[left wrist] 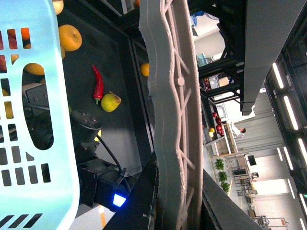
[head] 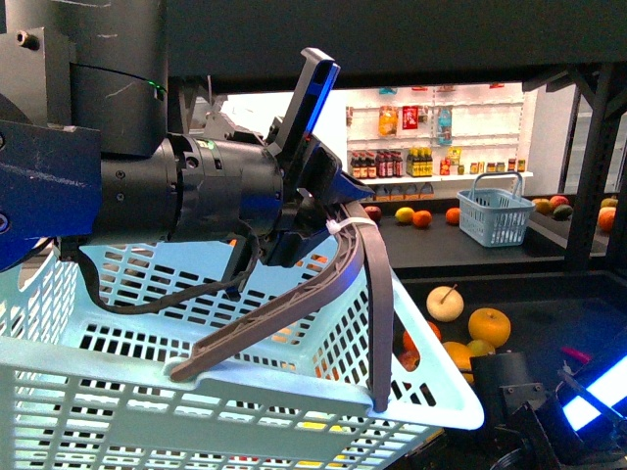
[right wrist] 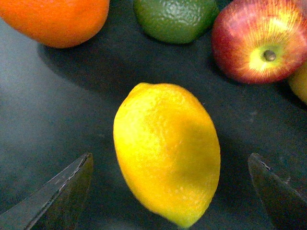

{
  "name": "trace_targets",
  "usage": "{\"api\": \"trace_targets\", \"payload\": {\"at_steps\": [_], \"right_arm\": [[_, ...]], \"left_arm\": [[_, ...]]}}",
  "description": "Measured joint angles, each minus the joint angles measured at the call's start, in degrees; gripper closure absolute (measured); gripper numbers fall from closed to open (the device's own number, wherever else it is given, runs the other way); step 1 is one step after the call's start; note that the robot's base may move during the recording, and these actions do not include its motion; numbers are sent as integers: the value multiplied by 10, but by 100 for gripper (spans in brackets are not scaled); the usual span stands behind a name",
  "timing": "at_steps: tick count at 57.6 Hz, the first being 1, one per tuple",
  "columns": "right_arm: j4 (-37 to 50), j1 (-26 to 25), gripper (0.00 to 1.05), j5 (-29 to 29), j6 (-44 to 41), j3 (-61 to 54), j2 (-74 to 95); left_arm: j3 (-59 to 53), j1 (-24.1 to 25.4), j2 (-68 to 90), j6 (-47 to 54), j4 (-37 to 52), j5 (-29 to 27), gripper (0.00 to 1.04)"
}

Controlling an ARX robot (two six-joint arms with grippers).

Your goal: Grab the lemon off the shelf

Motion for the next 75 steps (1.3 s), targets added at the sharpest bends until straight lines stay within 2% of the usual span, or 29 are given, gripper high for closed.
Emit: {"api": "trace_targets", "payload": {"at_steps": [18,30,42,54,62,68,75], "right_arm": [[-25,3,7,9,37,70,52],[-33,4,33,12,56,80,55],[-15,3,34,13,73,59,48],[65,-15,35,33,127,-97,-61],[123,-47,39,40,151,-223,-197],[135,-73,39,23,173,-332,-338],[130,-72,39,-15,206,-419,-452]], "left_arm": [[0,0,0,0,0,0,93],[0,0,0,0,0,0,93],[0,0,0,0,0,0,93],[0,0,0,0,0,0,93],[0,0,0,0,0,0,93],[0,0,0,0,0,0,93],[0,0,0,0,0,0,93]]}}
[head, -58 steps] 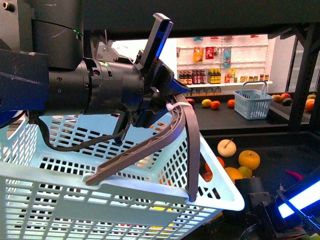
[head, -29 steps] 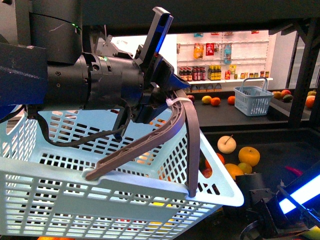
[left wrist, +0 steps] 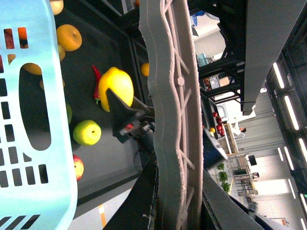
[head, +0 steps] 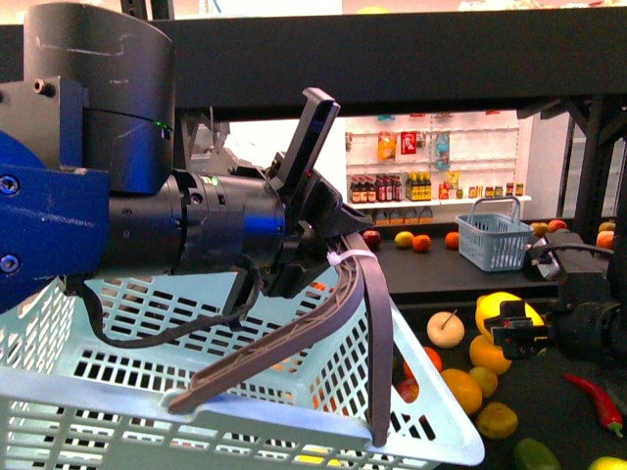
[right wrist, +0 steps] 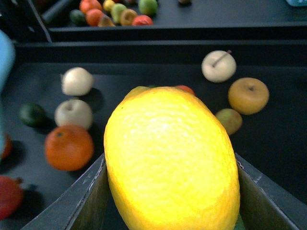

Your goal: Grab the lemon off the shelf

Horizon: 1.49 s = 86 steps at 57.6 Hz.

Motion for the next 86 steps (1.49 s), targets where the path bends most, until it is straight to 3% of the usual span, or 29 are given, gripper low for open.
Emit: {"api": "trace_targets", "payload": {"at_steps": [17,43,54,56,60,69,86], "right_arm": [[-20,77,39,-37,68,-110,-167],[-11,170,39,-6,110,-130,-139],[-8,178,11,-1,117,-132,-130],[-6,176,6,9,119,-133,-134],[1,166,8,27,116,-143,-148],[-6,126,7,125,45,-203,-264],[-131,123,7,262,10,-394,-587]], "left_arm": [[0,0,0,0,0,1,93],[0,0,0,0,0,2,93],[0,0,0,0,0,1,93],[0,0,0,0,0,1,93],[-1,0,1,-2,0,0,93],[-1,0,1,-2,0,-1,93],[-1,0,1,-3,0,0,93]]}}
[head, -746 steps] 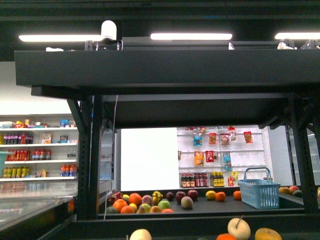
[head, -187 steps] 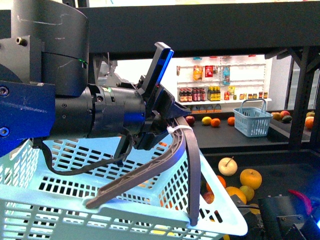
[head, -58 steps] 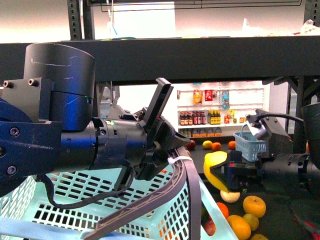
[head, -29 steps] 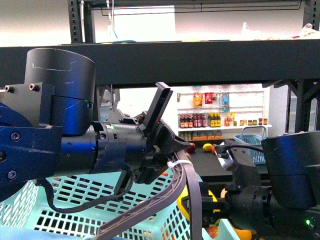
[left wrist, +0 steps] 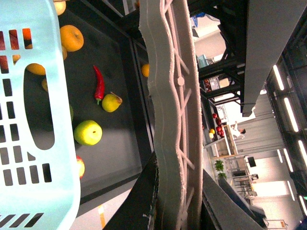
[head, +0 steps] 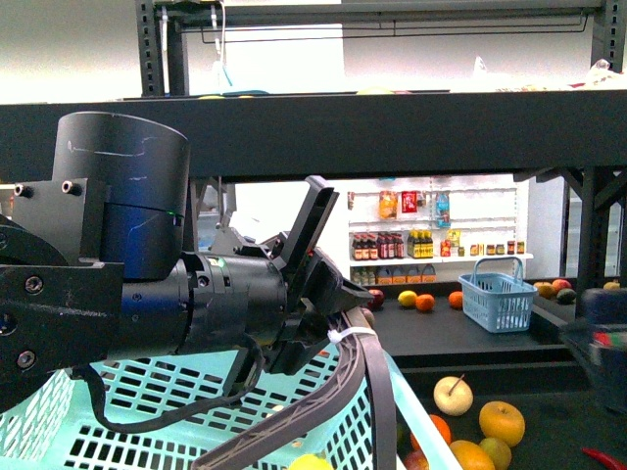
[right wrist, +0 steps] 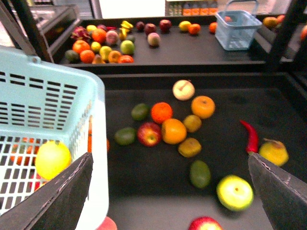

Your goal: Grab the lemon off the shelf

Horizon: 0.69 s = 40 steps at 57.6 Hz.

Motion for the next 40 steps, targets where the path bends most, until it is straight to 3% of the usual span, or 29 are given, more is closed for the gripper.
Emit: {"api": "trace_targets", "payload": {"at_steps": [11,22,25,27,29,40], "right_arm": [[-148,78,7,138,7,-90,-229],[-309,230,8,332,31,-137,-433],[-269,224,15,265,15,-164,-474],[-238,190,26,182,0,-200,-515],[-238,165,34,136,-8,-215,-533],[-242,91,65,53,-19,-249,-577]], "left_arm": [[0,0,0,-1,0,2,93],[0,0,0,-1,0,-1,93],[0,0,0,-1,0,0,93],[0,0,0,0,0,2,93],[0,0,0,-1,0,2,93],[0,0,0,-2,0,2,93]]}}
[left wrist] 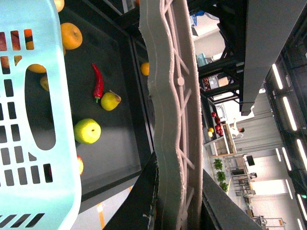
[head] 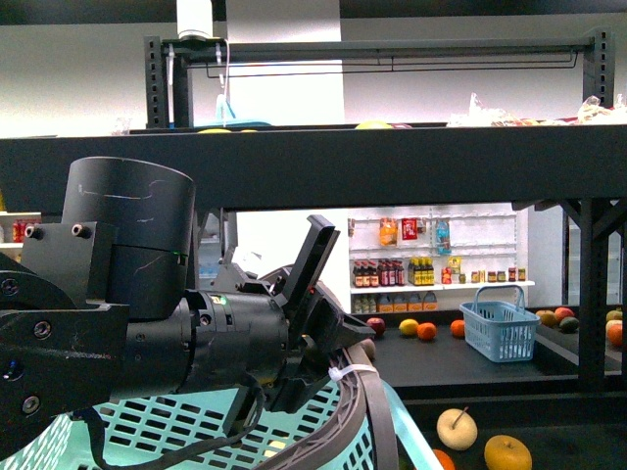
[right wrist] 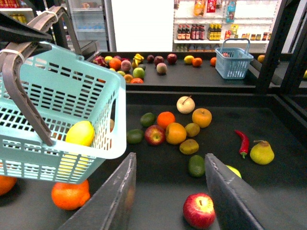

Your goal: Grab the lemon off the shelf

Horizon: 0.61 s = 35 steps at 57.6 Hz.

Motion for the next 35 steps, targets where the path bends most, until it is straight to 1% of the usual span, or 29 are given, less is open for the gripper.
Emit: {"api": "trace_targets", "payload": {"at_steps": [7,8,11,13,16,18,20,24,35], "right_arm": [[-7,-43,86,-40,-2,-7,-17],[-7,-46,88,-43,-2,-7,-18],[-9,-65,99,-61,-2,-10,-25],[-10,-72,103,-68,-3,-12,-28],[-11,-84,102,-79,-4,-16,-31],[-14,-96,102,-98,-4,-17,-34],[-17,-132,102,-145,-4,-19,-39],[-17,-171,102,-163,-4,-29,-52],[-18,-179,102,-170,-4,-38,-64]], "left_arm": [[0,0,0,-1,0,0,93],[0,0,0,-1,0,0,93],[0,0,0,-1,0,-1,93],[0,0,0,0,0,-1,93],[0,0,0,0,0,-1,93],[0,0,0,-1,0,-1,93],[0,0,0,-1,0,-1,93],[0,0,0,-1,0,-1,93],[0,0,0,-1,0,0,93]]}}
